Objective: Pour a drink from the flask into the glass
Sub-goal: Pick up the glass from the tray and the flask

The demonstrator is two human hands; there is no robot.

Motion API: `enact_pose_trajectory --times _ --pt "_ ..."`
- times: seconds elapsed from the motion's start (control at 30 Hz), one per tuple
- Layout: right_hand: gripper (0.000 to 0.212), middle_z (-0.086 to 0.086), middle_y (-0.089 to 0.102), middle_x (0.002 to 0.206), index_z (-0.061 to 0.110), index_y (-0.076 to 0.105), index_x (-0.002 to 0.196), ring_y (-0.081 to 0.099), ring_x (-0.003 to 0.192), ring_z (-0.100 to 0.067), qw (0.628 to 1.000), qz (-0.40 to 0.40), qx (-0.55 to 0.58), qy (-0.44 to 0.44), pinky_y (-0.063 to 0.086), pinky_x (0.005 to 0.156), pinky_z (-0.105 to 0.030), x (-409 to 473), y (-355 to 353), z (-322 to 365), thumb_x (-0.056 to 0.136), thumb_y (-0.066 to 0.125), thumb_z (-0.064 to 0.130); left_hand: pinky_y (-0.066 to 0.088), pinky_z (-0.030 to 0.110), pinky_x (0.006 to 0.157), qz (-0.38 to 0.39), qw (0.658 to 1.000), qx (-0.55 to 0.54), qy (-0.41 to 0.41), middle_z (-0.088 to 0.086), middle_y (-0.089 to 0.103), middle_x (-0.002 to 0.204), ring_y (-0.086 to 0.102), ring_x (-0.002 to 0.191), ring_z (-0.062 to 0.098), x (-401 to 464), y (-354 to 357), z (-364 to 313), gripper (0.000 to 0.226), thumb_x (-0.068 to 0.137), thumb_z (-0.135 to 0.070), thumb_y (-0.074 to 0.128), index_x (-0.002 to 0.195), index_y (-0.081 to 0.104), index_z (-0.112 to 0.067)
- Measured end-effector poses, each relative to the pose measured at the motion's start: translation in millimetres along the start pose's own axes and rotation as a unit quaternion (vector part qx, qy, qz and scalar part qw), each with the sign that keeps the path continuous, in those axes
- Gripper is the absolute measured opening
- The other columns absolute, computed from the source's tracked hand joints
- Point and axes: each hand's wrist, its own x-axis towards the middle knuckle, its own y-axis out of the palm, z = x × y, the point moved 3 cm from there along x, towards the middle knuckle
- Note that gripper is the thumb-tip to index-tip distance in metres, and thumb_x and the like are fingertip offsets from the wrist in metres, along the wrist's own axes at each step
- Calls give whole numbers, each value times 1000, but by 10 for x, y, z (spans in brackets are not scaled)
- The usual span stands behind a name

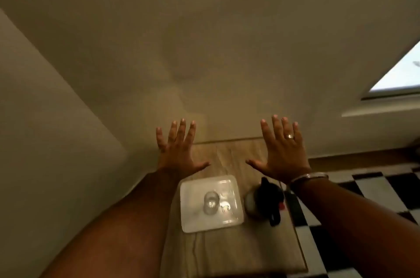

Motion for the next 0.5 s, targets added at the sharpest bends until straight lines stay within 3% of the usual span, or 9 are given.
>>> enact_pose_trajectory --times 0.13,0.23,0.33,0.4,0.5 --pt "117 -20 20 160 12 15 153 17 146 -37 981 160 15 112 9 117 -52 -530 1055 -323 66 33 88 -25 62 110 113 993 -35 -20 13 22 162 15 149 34 -421 1181 -188 125 59 -98 29 155 16 -19" --pt "110 -21 38 150 7 30 145 35 137 -37 943 212 123 224 27 113 -51 -943 1690 -531 68 44 84 -23 62 111 151 986 -58 -29 11 23 162 16 149 34 -687 1952 -333 128 56 -96 34 155 14 -16" --pt "110 -18 60 128 7 51 130 56 112 -34 831 230 335 380 44 96 -46 -1275 2102 -594 58 42 91 -25 58 110 173 979 -86 -67 10 14 165 8 151 31 -863 2486 -396 133 57 -96 40 156 3 -16" --pt "97 -8 65 111 14 63 112 57 96 -25 766 241 418 424 41 86 -39 -1390 2327 -534 59 33 89 -22 58 111 174 974 -109 -101 9 8 166 3 151 30 -925 2781 -417 135 59 -93 49 155 -3 -15" --pt "68 8 61 91 34 58 95 55 84 -9 733 212 485 427 36 84 -35 -1388 2567 -424 63 27 85 -15 60 114 174 963 -146 -145 9 10 165 4 151 29 -943 3073 -442 134 61 -87 61 155 0 -13"
